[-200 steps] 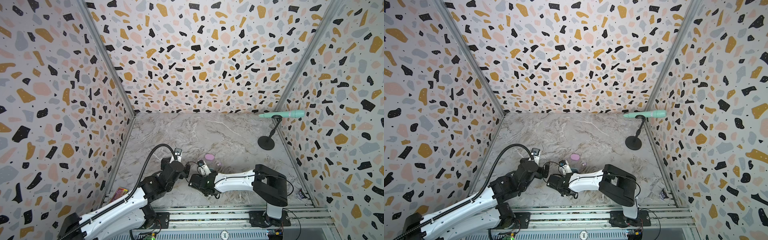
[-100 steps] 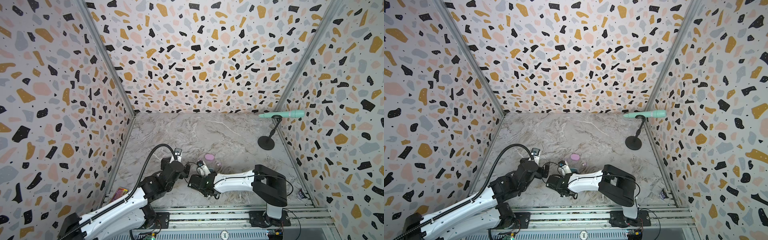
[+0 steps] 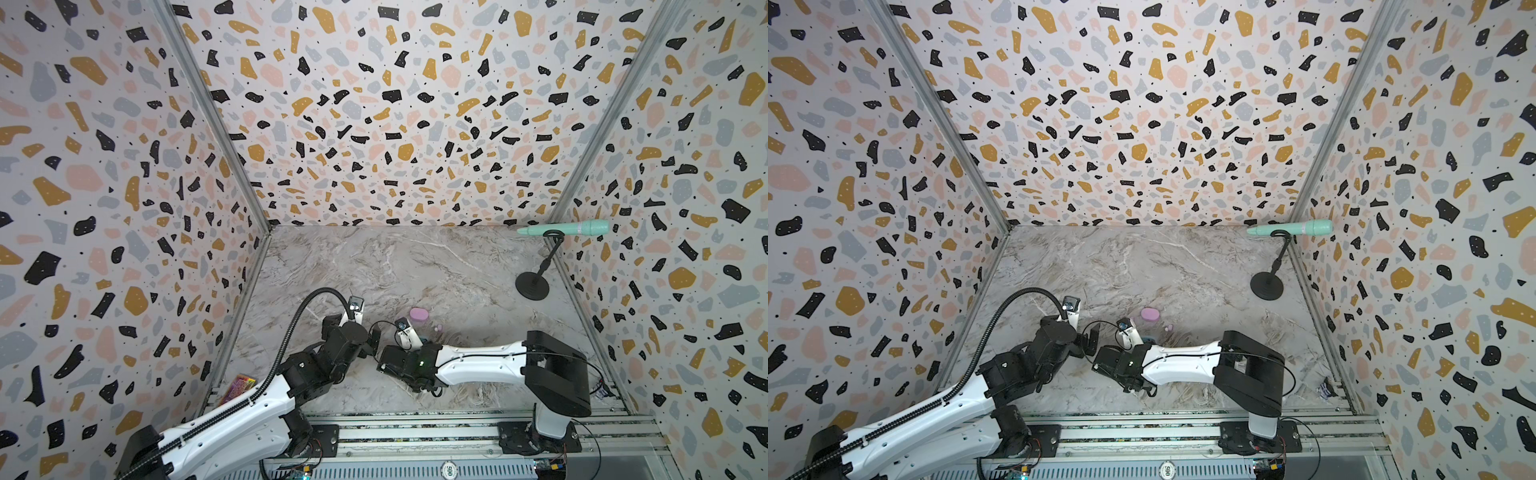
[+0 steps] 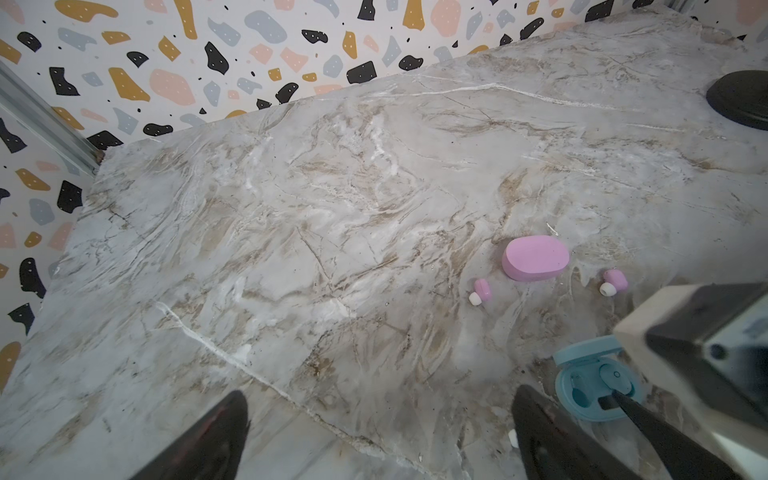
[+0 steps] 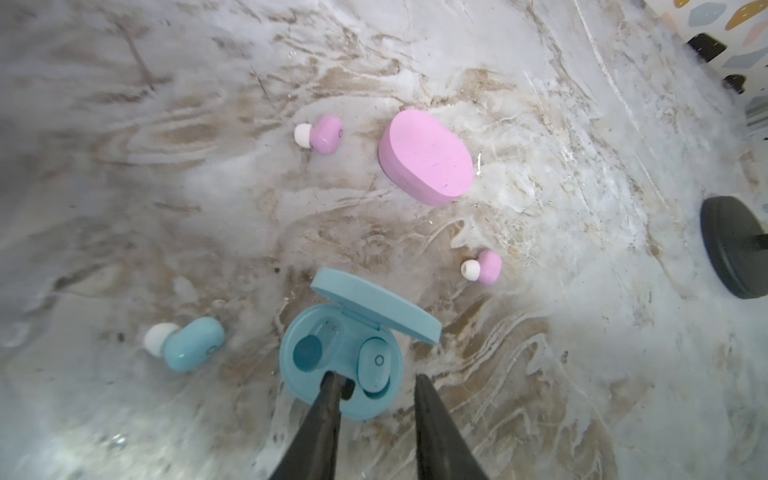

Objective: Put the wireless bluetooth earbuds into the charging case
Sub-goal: 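Open the right gripper to release the earbud and lift away, then move the open right gripper over the second light-blue earbud on the table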

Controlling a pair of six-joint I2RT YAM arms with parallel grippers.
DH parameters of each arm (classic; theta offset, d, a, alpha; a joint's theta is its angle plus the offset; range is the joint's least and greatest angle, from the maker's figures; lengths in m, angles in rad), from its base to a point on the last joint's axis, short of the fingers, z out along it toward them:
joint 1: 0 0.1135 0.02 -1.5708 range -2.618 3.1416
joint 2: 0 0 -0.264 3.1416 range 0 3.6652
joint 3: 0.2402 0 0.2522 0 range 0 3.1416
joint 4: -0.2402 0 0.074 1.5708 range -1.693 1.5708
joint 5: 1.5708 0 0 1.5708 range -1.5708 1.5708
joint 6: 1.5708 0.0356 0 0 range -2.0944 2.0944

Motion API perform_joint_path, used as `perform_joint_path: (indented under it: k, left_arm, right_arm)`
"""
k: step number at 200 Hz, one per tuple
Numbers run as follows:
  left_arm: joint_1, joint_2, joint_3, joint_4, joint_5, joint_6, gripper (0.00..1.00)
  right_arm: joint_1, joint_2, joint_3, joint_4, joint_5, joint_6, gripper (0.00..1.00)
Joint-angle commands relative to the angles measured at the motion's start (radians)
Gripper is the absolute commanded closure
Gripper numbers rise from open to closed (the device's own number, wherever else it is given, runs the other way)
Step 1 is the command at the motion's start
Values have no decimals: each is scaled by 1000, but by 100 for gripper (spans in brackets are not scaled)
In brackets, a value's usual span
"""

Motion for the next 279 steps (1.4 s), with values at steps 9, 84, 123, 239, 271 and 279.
perform_joint_path:
  k: [9,84,123,239,271,279]
  left_arm:
    - [5,-16,15,6,5,7,0]
    - [4,-50,21,6,-6,7,0]
    - [5,-66,19,10,-40,8,0]
    - [5,-144,84,-107,-41,-34,0]
    - [5,-143,54,-85,-45,-27,0]
    - [5,-144,51,-79,-37,-27,0]
  right_arm:
    - [5,-156,-40,31,-83,21,59]
    - [1,-324,-100,126,-218,114,21]
    - [2,-337,-117,217,-316,160,18]
    - [-19,-264,-37,195,-392,228,23]
    - [-19,-261,-65,214,-399,253,28]
    - [-21,-253,-70,219,-402,261,29]
